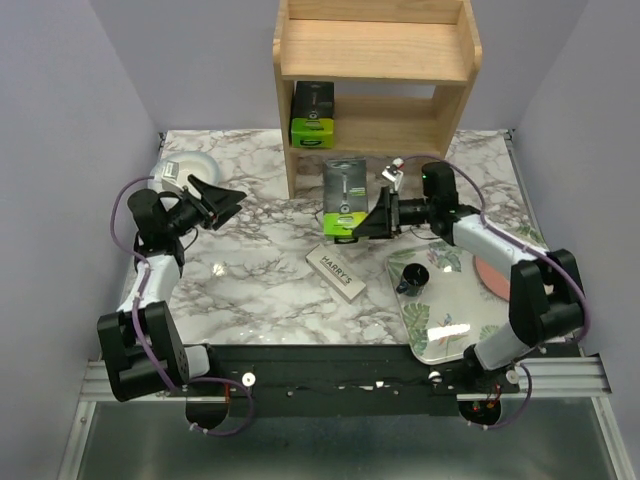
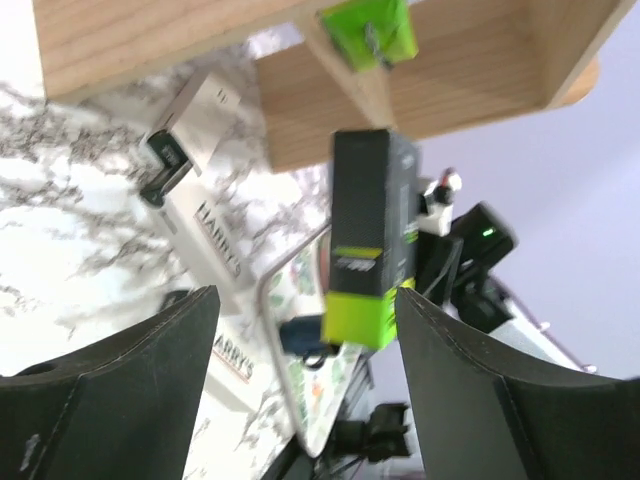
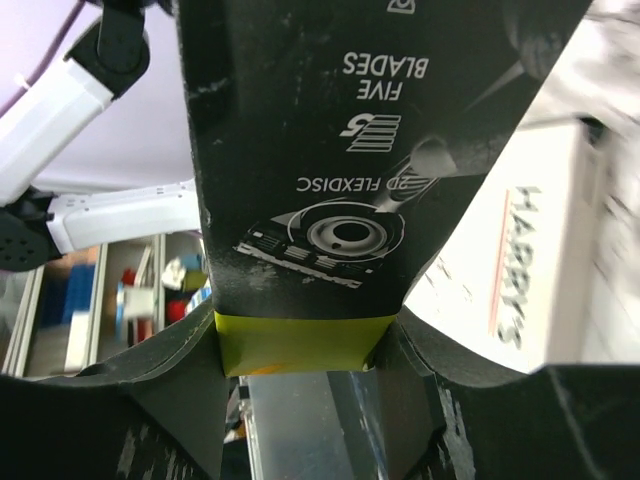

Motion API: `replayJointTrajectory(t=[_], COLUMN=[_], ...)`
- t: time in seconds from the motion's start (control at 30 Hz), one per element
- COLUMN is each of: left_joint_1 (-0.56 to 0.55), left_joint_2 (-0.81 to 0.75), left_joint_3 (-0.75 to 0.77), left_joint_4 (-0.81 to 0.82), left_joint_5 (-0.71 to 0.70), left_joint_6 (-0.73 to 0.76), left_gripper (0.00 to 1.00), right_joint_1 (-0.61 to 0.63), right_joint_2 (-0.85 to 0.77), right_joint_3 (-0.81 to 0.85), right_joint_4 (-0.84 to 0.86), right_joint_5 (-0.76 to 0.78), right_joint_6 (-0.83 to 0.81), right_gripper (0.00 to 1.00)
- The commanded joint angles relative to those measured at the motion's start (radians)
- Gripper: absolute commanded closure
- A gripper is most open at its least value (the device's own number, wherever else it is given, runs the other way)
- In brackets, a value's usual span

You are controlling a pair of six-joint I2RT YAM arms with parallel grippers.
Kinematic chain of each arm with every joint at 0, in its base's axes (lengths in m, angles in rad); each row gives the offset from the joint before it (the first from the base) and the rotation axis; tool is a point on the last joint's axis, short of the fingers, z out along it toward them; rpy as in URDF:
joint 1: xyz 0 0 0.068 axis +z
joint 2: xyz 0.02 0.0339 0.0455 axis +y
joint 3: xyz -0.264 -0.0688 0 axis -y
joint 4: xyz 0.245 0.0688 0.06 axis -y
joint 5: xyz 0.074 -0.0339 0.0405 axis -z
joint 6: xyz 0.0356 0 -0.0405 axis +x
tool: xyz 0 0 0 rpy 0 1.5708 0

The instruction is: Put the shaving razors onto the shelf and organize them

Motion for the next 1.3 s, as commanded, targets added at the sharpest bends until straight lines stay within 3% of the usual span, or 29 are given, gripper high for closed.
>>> replayJointTrajectory(t=[0.0,0.1,0.13,0.17,0.2,0.37,0.6,0.8,1.0,1.17,1.2,1.27], left_joint_1=[-0.091,-0.181,-0.252,-0.273,-0.316,-0.544,-0.709,-0.722,-0.723,-0.729,-0.734,-0.738], left_joint_2=[-0.045,-0.031,-0.024,-0.015,0.005,0.081,0.171,0.202,0.212,0.239,0.249,0.263], left_joint_3=[0.050,0.125,0.145,0.185,0.208,0.427,0.618,0.670,0.658,0.684,0.698,0.707], left_joint_4=[-0.240,-0.396,-0.429,-0.470,-0.498,-0.772,-0.826,-0.842,-0.829,-0.829,-0.832,-0.831], left_joint_5=[0.024,0.020,0.017,0.015,0.011,-0.066,-0.103,-0.112,-0.111,-0.106,-0.105,-0.106], left_joint_6=[0.250,0.438,0.469,0.501,0.550,0.796,0.927,0.965,0.968,0.968,0.970,0.970], left_gripper=[0.24,0.56,0.85,0.96,1.00,1.00,1.00,1.00,1.00,1.00,1.00,1.00], right_joint_1=[-0.125,-0.223,-0.245,-0.268,-0.306,-0.366,-0.452,-0.510,-0.549,-0.573,-0.589,-0.606], right_joint_2=[-0.186,-0.242,-0.262,-0.265,-0.262,-0.186,-0.017,0.086,0.141,0.151,0.152,0.149], right_joint_3=[-0.059,-0.070,-0.065,-0.059,-0.039,0.074,0.265,0.346,0.398,0.418,0.435,0.441], right_joint_4=[-0.122,-0.163,-0.177,-0.180,-0.182,-0.228,-0.245,-0.188,-0.231,-0.226,-0.238,-0.238], right_joint_5=[-0.059,-0.059,-0.057,-0.057,-0.059,-0.025,-0.046,-0.066,-0.053,0.015,0.039,0.049], right_joint_6=[-0.122,-0.146,-0.148,-0.149,-0.152,-0.208,-0.197,-0.061,-0.047,-0.008,0.002,0.006], right_gripper=[0.72,0.71,0.71,0.71,0.71,0.71,0.68,0.64,0.55,0.45,0.35,0.31])
